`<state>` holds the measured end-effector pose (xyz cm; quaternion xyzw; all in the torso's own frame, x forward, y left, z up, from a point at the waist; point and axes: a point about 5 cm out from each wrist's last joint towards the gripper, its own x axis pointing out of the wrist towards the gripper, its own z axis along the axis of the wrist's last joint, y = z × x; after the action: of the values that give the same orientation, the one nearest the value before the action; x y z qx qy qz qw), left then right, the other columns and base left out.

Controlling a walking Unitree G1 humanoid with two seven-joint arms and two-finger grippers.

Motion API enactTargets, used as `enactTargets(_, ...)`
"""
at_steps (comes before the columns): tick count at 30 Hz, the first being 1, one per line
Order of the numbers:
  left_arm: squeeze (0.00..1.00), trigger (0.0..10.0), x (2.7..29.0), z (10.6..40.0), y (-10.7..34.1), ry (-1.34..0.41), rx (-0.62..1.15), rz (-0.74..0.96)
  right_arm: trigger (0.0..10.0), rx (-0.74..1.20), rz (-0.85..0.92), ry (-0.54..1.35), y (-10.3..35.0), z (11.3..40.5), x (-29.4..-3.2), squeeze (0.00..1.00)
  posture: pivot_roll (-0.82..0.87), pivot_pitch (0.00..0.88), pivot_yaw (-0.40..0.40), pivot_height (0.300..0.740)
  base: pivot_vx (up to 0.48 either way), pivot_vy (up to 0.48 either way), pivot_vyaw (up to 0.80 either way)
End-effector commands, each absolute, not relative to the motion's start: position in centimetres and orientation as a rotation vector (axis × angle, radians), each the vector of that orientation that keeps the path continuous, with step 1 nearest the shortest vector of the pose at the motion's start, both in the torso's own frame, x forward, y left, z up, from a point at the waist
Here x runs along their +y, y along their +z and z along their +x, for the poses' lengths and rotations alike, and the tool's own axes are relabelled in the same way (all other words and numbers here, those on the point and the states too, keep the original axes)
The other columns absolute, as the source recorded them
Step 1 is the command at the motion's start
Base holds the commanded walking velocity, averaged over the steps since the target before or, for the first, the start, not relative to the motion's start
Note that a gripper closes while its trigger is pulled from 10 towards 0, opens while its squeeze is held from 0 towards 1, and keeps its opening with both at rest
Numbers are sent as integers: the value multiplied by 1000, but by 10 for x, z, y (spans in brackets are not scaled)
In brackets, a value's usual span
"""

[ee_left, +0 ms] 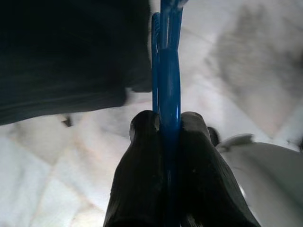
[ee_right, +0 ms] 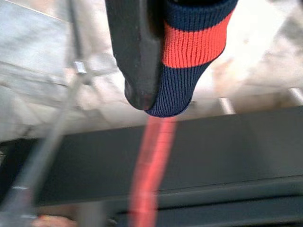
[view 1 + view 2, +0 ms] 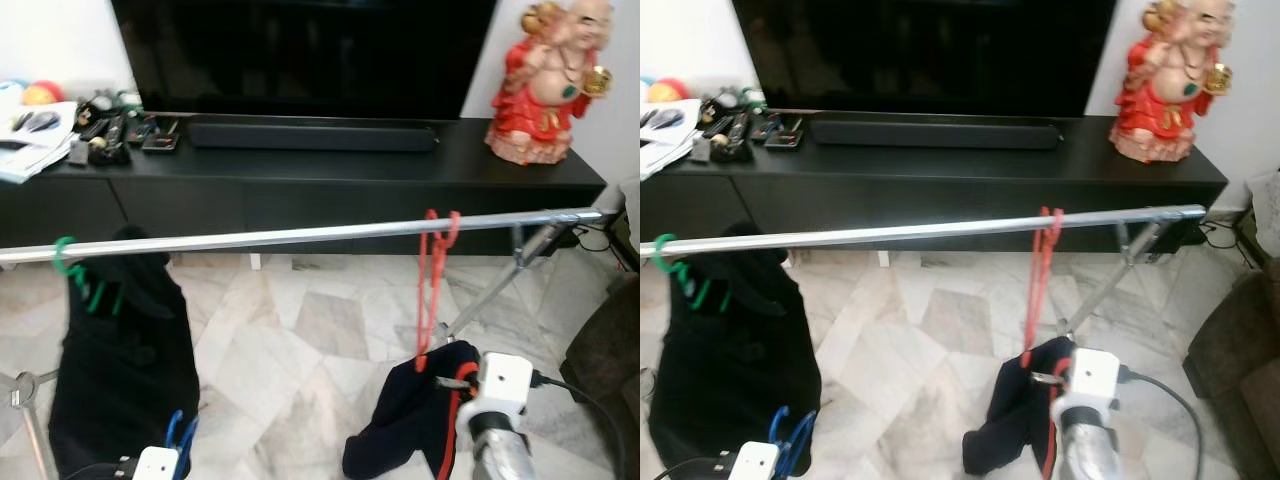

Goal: Hang hanger

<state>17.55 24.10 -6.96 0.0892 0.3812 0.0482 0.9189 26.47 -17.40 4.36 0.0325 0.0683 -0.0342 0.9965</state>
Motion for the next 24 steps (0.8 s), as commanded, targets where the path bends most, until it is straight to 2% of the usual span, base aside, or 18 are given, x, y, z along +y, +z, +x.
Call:
enactTargets(1,0,10000,238,170,-73,96,804,174,10000,135,50,-103,44,264,-183,0,-36,99,10,721,0,0,0)
enactTargets(20,0,10000,233,162,-78,79,831,160,10000,150,72,-197,42,265,-194,0,-35,93,15,721,0,0,0)
enactTargets(24,0,10000,233,159,-80,77,839,159,10000,158,75,-199,40,265,-193,0,-31,92,15,721,0,0,-788)
